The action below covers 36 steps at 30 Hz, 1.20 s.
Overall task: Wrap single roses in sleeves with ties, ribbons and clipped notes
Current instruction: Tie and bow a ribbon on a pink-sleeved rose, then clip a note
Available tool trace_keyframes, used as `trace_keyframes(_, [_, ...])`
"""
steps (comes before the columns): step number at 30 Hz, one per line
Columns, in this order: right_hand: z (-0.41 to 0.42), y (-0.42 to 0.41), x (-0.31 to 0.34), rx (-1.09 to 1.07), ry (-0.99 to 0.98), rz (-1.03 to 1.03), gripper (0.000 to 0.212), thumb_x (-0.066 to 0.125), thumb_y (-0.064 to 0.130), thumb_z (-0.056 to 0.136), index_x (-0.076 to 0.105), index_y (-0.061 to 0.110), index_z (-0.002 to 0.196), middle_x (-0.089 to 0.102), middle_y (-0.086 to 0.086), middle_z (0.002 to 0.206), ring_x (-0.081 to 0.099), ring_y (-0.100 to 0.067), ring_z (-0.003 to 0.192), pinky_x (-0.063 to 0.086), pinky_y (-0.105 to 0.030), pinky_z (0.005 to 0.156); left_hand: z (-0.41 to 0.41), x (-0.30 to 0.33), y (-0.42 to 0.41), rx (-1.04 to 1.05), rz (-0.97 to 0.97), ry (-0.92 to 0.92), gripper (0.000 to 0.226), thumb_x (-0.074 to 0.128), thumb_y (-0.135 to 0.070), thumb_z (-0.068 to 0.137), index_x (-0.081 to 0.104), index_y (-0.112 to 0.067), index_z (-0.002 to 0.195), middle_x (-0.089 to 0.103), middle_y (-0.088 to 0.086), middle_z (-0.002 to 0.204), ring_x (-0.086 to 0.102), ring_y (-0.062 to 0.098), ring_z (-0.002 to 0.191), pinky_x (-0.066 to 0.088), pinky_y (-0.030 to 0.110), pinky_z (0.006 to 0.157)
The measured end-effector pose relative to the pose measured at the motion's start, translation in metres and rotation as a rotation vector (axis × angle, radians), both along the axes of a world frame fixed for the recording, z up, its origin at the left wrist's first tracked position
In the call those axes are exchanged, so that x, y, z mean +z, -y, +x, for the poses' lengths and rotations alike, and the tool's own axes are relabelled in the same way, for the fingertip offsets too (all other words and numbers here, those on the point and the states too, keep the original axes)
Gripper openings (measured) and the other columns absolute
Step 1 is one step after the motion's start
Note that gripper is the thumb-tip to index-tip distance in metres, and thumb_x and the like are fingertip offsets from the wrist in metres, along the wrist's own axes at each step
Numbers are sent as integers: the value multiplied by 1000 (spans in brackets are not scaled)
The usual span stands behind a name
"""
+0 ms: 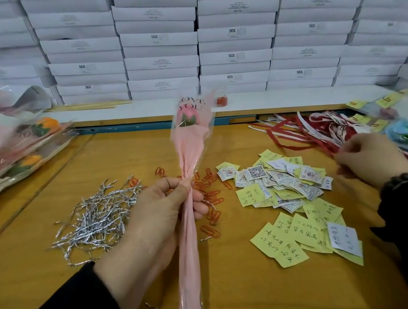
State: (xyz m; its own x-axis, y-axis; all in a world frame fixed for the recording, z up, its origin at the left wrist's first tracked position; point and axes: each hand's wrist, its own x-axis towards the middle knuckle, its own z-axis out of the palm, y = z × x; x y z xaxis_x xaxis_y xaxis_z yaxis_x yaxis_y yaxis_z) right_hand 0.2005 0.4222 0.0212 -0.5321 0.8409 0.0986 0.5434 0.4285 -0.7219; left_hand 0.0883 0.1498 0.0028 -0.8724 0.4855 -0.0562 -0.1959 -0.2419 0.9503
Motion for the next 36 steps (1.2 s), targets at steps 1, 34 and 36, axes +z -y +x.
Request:
trace_keyframes(1, [-2, 3, 4, 6, -207, -180, 13, 54, 3, 90, 55, 7, 77, 62, -15, 78, 62, -19, 60, 50, -26, 49, 1, 1, 0, -1, 3, -2, 12, 49, -6, 92, 55, 0, 83, 61, 6, 53, 57, 12, 39, 47, 17, 40])
trace_keyframes(34, [-45, 145, -6, 690, -338, -916, 22, 59, 15, 86, 58, 6, 66, 48, 0, 48, 34, -3, 36, 22, -12, 32, 12, -1, -4, -181, 30, -45, 16, 54, -6, 86, 42, -5, 95, 66, 15, 58, 61, 19, 43, 50, 23, 42])
trace_keyframes(36, [-46, 145, -8, 642, -341, -960, 24, 60, 19, 86, 57, 8, 65, 46, 0, 48, 33, -3, 35, 20, -12, 31, 11, -1, -3, -200, 21, -43, 17, 58, -8, 81, 43, -5, 89, 67, 16, 60, 62, 19, 43, 50, 23, 41])
